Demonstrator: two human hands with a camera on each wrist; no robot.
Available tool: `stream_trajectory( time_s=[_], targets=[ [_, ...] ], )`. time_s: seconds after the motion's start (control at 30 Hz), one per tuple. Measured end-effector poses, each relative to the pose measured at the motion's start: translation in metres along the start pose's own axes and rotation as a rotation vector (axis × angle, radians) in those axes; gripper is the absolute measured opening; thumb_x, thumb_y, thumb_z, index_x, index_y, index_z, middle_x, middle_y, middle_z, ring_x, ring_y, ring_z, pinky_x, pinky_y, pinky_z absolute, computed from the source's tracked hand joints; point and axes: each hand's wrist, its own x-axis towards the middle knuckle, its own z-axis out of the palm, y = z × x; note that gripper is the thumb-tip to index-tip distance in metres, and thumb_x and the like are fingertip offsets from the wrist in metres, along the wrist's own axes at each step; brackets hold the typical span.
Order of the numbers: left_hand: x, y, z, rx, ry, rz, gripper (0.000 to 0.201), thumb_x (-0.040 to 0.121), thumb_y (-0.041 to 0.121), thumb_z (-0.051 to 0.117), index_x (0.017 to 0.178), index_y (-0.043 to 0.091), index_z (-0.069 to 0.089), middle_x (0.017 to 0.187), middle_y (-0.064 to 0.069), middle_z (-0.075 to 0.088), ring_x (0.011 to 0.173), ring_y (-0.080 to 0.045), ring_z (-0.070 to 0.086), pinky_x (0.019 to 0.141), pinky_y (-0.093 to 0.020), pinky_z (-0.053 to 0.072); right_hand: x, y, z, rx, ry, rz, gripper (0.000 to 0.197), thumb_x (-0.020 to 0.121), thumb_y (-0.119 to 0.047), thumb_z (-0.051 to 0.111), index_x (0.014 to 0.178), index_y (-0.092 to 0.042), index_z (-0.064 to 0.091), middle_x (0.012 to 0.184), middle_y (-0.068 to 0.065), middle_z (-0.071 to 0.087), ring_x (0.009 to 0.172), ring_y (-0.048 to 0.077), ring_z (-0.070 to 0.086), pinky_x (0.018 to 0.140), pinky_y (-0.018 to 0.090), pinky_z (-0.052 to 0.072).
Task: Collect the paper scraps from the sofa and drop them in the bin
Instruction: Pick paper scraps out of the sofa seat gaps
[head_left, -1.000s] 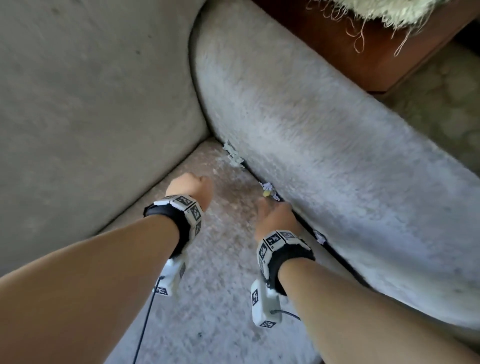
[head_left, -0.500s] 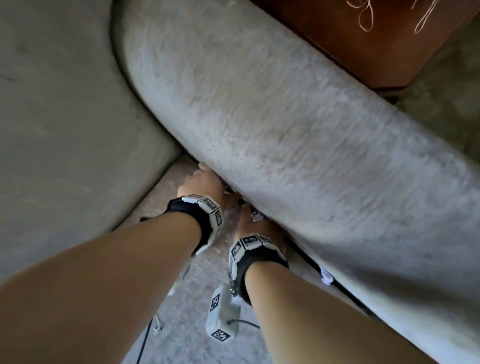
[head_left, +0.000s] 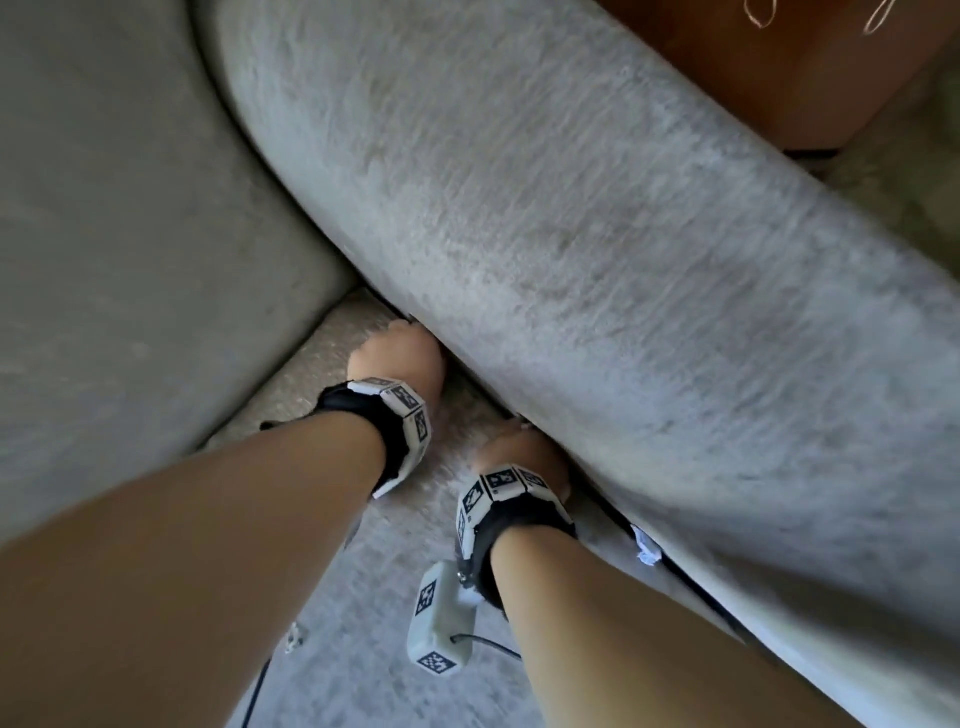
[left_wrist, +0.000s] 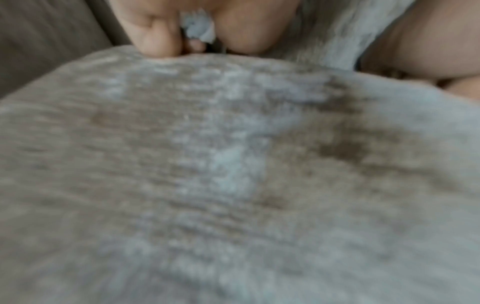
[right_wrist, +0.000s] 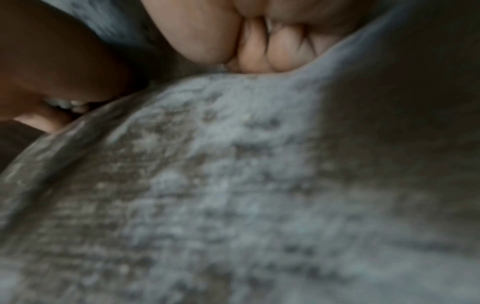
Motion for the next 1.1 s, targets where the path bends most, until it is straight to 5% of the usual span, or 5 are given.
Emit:
stream_trajectory(
  time_s=[0.57,0.63,0.77,0.9,1.1],
  targets=[
    [-0.175,0.093,0.024,0.161,-0.25,0.436,0.031,0.098,0.03,0.043,0.124,0.025,0.058,0.115,-0.005,0.063,0.1,-0.027,0.064,0.07,-0.033,0.048,-0.1,0.143,-0.058,0.08,-0.092,-0.114,0.03,0.099,-0.028,0.028,0.099,-0.014,0.055,0.099,0.013,0.065,0.084,0.026,0.059,0.071,0.027,0.047],
    [-0.19,0.119,0.044,0.13,-0.273,0.355,0.032,0.088,0.04,0.054,0.109,0.019,0.065,0.11,-0.003,0.065,0.095,-0.026,0.065,0.07,-0.031,0.047,-0.106,0.174,-0.065,0.047,-0.111,-0.12,0.032,0.1,-0.029,0.028,0.093,-0.015,0.056,0.099,0.011,0.064,0.083,0.026,0.058,0.063,0.023,0.04],
    [-0.196,0.157,0.083,0.094,-0.199,0.253,0.035,0.088,0.042,0.059,0.11,0.014,0.064,0.114,-0.003,0.063,0.099,-0.027,0.067,0.075,-0.032,0.05,-0.103,0.229,-0.066,0.033,-0.109,-0.068,0.044,0.099,-0.033,0.029,0.108,-0.011,0.065,0.121,0.013,0.063,0.112,0.03,0.059,0.094,0.034,0.045],
    [-0.193,0.174,0.105,0.07,-0.065,0.108,0.026,0.091,0.024,0.053,0.11,0.011,0.065,0.117,-0.008,0.065,0.104,-0.028,0.066,0.081,-0.033,0.049,-0.096,0.273,-0.076,0.214,-0.178,-0.05,0.042,0.097,-0.026,0.032,0.064,-0.011,0.053,0.081,0.013,0.058,0.085,0.03,0.054,0.07,0.029,0.036],
    [-0.212,0.175,0.099,-0.007,-0.132,0.067,0.033,0.089,0.032,0.044,0.095,0.009,0.066,0.095,-0.015,0.068,0.08,-0.034,0.067,0.07,-0.036,0.052,-0.109,0.327,-0.112,0.228,-0.231,-0.059,0.034,0.1,-0.019,0.023,0.123,-0.011,0.047,0.128,0.014,0.057,0.112,0.032,0.056,0.087,0.035,0.044]
  ],
)
